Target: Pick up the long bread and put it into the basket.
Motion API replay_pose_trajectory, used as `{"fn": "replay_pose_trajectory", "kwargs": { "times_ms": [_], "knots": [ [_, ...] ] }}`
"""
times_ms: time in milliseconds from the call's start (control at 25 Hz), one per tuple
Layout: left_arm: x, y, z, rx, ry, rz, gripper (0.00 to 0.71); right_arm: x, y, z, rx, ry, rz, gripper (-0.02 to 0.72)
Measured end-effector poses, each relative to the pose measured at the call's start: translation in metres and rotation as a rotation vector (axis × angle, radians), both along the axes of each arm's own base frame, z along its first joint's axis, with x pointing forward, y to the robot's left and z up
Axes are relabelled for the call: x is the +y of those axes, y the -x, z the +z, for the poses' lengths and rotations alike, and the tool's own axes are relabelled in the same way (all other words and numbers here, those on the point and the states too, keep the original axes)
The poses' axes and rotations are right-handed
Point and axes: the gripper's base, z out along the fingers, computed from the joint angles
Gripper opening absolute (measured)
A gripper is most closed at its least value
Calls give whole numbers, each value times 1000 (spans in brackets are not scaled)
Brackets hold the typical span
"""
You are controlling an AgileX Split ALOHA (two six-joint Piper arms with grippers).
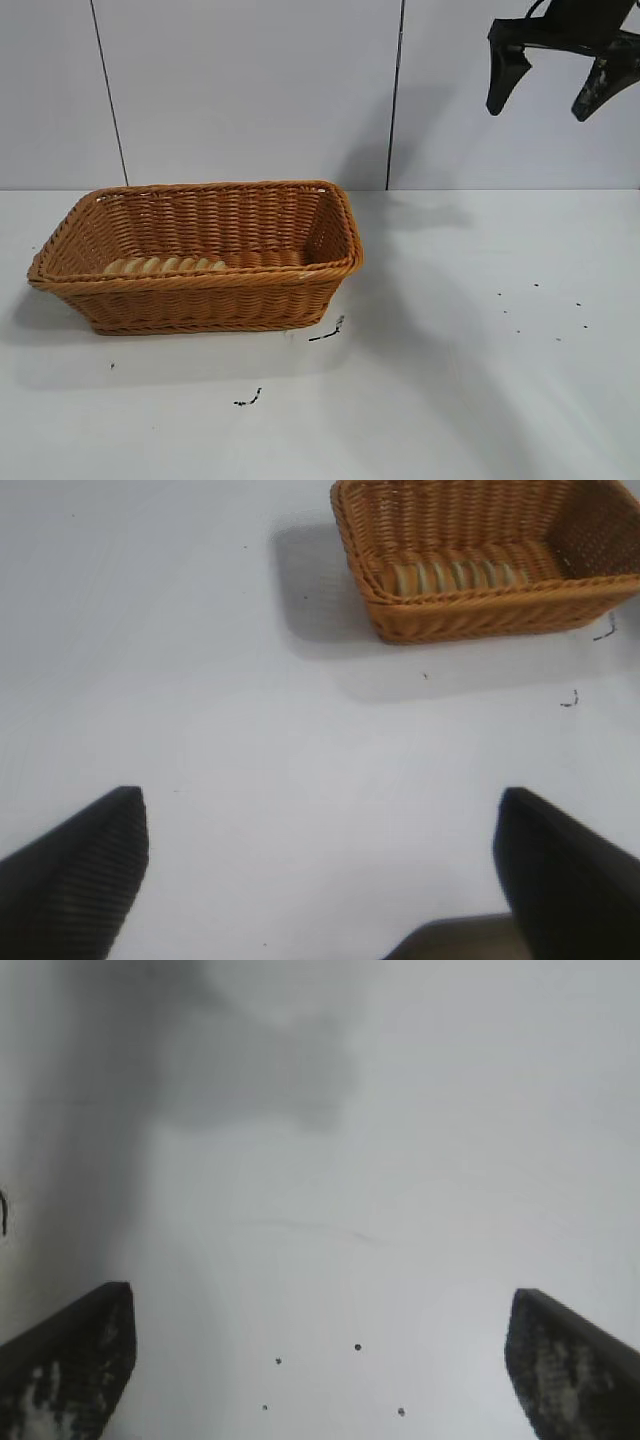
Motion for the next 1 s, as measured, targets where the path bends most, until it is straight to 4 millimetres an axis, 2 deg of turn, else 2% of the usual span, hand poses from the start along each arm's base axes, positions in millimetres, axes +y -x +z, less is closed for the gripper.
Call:
{"fn": "replay_pose_trajectory", "kwargs": {
  "times_ms": [80,120,240,480,600,800,1000],
  "knots": [
    [0,0,0,0,0,0,692,0,25,6,24,0,0,689],
    [0,0,0,0,0,0,692,-1,52,9,50,1,1,689],
    [0,0,0,0,0,0,692,-1,102,13,81,3,4,689],
    [0,0,0,0,0,0,692,-3,212,0,127,16,22,689],
    [0,0,0,0,0,0,692,-4,259,-8,88,19,24,689],
    [0,0,0,0,0,0,692,-6,330,-19,-139,23,14,689],
    [0,0,0,0,0,0,692,-8,381,-30,-357,49,9,689]
  ]
}}
